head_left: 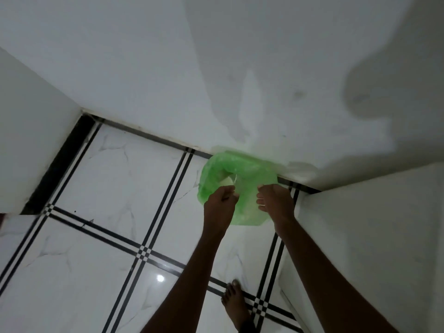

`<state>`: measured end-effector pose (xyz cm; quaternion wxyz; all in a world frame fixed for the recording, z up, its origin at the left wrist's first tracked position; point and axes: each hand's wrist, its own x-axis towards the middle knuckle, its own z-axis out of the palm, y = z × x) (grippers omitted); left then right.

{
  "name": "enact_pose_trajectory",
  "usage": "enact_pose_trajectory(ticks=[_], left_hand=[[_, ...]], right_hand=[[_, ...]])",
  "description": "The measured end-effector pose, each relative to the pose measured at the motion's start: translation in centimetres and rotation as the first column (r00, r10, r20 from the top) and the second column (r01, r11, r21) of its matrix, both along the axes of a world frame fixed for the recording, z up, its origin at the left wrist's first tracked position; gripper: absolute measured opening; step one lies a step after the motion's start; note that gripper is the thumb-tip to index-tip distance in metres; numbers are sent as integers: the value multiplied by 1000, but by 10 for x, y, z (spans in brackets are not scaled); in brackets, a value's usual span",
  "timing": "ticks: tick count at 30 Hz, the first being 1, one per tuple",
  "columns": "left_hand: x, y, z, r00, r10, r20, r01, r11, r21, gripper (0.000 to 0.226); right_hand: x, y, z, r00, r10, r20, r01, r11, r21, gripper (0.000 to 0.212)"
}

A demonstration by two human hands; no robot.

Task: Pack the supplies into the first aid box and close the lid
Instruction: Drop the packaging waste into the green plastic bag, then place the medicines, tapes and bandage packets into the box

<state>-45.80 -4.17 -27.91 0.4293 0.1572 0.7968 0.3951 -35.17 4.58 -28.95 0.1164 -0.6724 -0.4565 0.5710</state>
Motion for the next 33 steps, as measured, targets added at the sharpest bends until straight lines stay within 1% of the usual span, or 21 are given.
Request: enact_pose_trajectory(ticks=[2,5,7,11,13,15,17,19,22,23,25,27,28,31,32,33], left_hand=[[18,6,47,1000,14,19,-16,996,87,24],[54,13,124,995,37,89,-57,970,234,20],[89,18,175,990,19,136,-60,951,304,20],[175,25,258,976,-74,206,-22,904,427,22],[227,30,284,962,-125,242,3,893,451,24],[279,30,299,942,-189,277,51,897,440,27],[330,27,307,918,-256,303,115,903,415,29],[375,22,307,900,-304,314,170,905,389,29],[423,11,298,888,-334,315,218,911,351,28],[434,6,295,892,-345,291,243,911,334,27],[448,-7,286,902,-380,206,309,900,306,25],[458,-24,277,902,-408,141,360,891,278,24],[460,-33,272,899,-420,121,378,886,268,24],[460,-53,256,886,-462,46,443,871,214,22],[460,-60,249,879,-477,-10,470,864,182,20],[458,-65,240,863,-496,-100,506,850,146,19]], right_hand=[[16,1,54,998,-19,-67,21,999,42,31],[52,2,142,983,-78,-166,97,989,112,19],[89,0,197,963,-127,-238,168,973,158,16],[181,-5,286,924,-139,-357,228,948,221,21],[237,-9,314,918,-148,-367,255,930,264,21],[293,-14,332,932,-161,-324,264,915,305,18],[349,-18,341,947,-185,-262,267,906,327,16],[401,-24,334,961,-223,-164,268,898,350,18],[463,-39,315,963,-263,55,216,880,423,32],[478,-47,306,953,-278,121,201,877,437,31],[498,-68,286,924,-282,260,139,879,457,22],[508,-93,262,891,-267,367,89,895,437,19],[508,-105,250,885,-251,393,77,909,409,23],[499,-126,218,869,-164,466,29,958,284,51],[495,-130,209,860,-135,491,8,968,253,58],[492,-132,202,854,-116,507,-10,971,240,61]])
